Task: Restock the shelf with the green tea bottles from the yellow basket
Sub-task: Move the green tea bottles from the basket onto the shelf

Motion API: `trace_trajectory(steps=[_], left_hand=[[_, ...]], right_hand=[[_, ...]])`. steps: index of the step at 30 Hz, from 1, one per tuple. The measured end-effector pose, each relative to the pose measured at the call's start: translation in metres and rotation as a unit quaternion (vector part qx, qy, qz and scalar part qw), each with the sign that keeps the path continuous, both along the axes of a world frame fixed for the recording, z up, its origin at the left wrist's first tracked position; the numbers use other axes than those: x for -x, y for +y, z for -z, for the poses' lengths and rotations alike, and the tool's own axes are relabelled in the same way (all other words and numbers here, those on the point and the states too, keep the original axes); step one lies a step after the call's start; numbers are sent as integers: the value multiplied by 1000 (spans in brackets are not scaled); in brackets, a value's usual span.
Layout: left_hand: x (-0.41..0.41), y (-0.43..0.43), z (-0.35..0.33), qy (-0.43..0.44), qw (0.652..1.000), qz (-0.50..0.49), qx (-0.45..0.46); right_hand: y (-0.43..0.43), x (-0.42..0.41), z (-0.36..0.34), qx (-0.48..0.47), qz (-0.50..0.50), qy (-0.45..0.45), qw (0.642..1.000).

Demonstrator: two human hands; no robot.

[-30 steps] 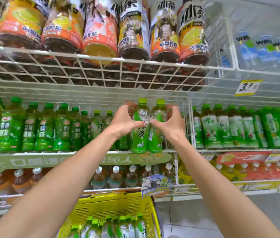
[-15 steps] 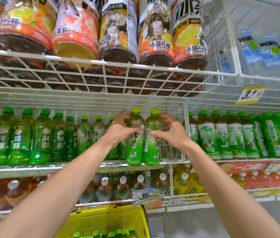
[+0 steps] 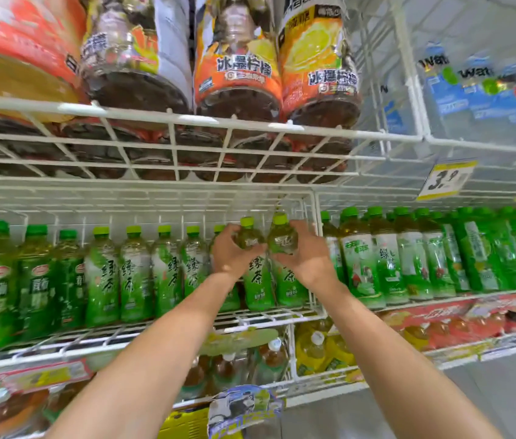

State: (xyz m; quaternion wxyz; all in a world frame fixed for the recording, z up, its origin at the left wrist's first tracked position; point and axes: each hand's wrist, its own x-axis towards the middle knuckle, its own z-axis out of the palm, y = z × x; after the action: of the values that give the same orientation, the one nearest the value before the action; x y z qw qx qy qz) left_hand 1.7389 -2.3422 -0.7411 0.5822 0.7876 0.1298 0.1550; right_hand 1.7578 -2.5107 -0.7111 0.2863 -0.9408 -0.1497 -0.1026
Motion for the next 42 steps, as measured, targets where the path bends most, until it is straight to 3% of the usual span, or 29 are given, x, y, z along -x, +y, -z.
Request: trace_trajectory(steps=[9,17,27,33,40,42], left_hand=[[-36,20,12,37,993,48,-97],[-57,13,14,93,958,61,-265],[-71,12,-3,120,933,117,-318],[-81,19,-5,142,923,129,-334],[-92,23,8,154,925,132,-322],[-94,22,8,153,926,129,-320]], right_hand=[[22,-39,30,17,13,55,998],[33,-65,45,35,48,96,994],[43,-77,39,92,90,120,984],[44,-85,36,171,59,97,979],[49,-95,28,155,14,130,979],[52,-101,20,188,-7,123,974]])
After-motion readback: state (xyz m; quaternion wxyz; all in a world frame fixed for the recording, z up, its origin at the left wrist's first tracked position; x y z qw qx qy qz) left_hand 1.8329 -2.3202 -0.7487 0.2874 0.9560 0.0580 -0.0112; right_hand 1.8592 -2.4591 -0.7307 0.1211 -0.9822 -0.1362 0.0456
